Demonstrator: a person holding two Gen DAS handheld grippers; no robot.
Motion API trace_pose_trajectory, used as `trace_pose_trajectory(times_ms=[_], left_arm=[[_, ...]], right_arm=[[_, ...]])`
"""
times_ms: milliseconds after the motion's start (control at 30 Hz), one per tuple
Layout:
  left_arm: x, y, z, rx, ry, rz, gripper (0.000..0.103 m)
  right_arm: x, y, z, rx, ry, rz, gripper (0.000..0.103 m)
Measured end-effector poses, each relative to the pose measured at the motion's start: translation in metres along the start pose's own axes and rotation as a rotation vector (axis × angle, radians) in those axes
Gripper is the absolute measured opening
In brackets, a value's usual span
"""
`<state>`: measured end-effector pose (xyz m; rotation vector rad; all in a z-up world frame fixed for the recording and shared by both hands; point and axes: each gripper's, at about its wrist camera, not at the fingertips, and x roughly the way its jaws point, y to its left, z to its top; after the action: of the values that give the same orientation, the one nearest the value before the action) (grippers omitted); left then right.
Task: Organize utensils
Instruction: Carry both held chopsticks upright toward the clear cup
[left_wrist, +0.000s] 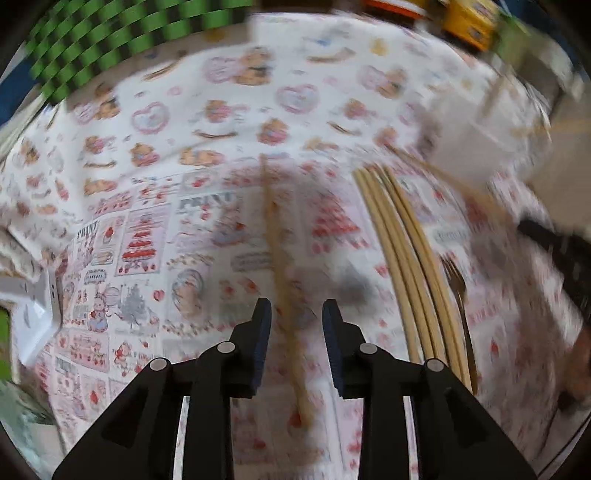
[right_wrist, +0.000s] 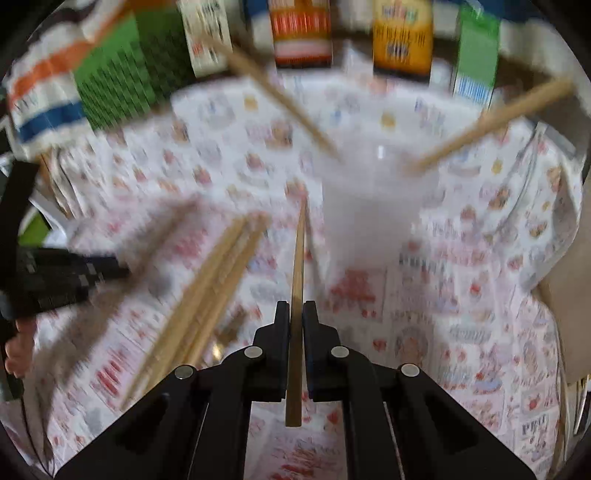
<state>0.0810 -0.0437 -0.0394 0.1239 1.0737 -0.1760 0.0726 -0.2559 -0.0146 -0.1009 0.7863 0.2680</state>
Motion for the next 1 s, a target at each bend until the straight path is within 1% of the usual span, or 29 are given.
trace_pose_trajectory(times_ms=[67,133,200,267,300,400,433,467,500,533,600,667,700,733,800,833,900,1000], left_arm=[[-0.001,-0.007,-0.003,0.019,0.020,0.003,0.027],[0.003,-0.011,-0.006,0.026,0.054,-0.013,0.026],[0.009,-0.010,-0.007,0.024,0.082,-0.002,0.023],[0.012,-0.006,-0.008,0.004,0.082,0.055,0.022],[0.015,-0.004,-0.008,-0.009,0.087,0.071,0.022],[0.018,0.000,-0.007,-0.025,0.090,0.061,0.021],[0.019,0.001,-0.006,-0.027,0.091,0.056,0.020],[0.019,0.001,-0.007,-0.031,0.091,0.045,0.011],[0.019,0.002,-0.006,-0.038,0.093,0.032,0.007],[0.018,0.003,-0.006,-0.062,0.085,0.025,0.006],[0.007,0.007,-0.002,-0.112,0.011,0.028,0.006],[-0.012,0.006,-0.001,-0.123,-0.082,0.021,0.006],[-0.025,0.006,-0.002,-0.131,-0.145,0.012,0.006],[-0.036,0.006,-0.002,-0.142,-0.200,0.014,0.006],[-0.053,0.010,-0.002,-0.162,-0.285,0.026,0.006],[-0.061,0.014,-0.002,-0.174,-0.325,0.018,0.006],[-0.074,0.022,-0.002,-0.197,-0.389,-0.014,0.006],[-0.092,0.031,-0.005,-0.228,-0.468,-0.032,0.006]], right_arm=[[-0.014,0.001,0.003,-0.002,-0.081,-0.009,0.008],[-0.022,0.000,0.004,0.004,-0.123,-0.003,0.008],[-0.027,0.000,0.005,0.010,-0.157,0.003,0.008],[-0.032,0.001,0.007,0.012,-0.184,-0.001,0.008],[-0.033,0.002,0.008,0.012,-0.192,-0.003,0.008],[-0.035,0.000,0.007,0.011,-0.195,-0.003,0.008],[-0.036,0.000,0.006,0.011,-0.197,-0.001,0.008],[-0.037,0.000,0.005,0.014,-0.205,-0.002,0.008],[-0.037,0.000,0.005,0.014,-0.210,0.000,0.008],[-0.037,0.000,0.004,0.015,-0.215,0.001,0.008],[-0.039,0.001,0.004,0.014,-0.229,0.002,0.008],[-0.041,0.002,0.004,0.008,-0.237,0.008,0.008],[-0.043,0.003,0.003,0.006,-0.245,0.012,0.008],[-0.046,0.004,0.003,0.006,-0.257,0.016,0.008],[-0.053,0.003,0.003,0.006,-0.296,0.022,0.008],[-0.058,0.003,0.002,0.009,-0.324,0.023,0.008],[-0.064,0.001,0.002,0.022,-0.358,0.029,0.008],[-0.071,-0.002,0.000,0.045,-0.409,0.039,0.008]])
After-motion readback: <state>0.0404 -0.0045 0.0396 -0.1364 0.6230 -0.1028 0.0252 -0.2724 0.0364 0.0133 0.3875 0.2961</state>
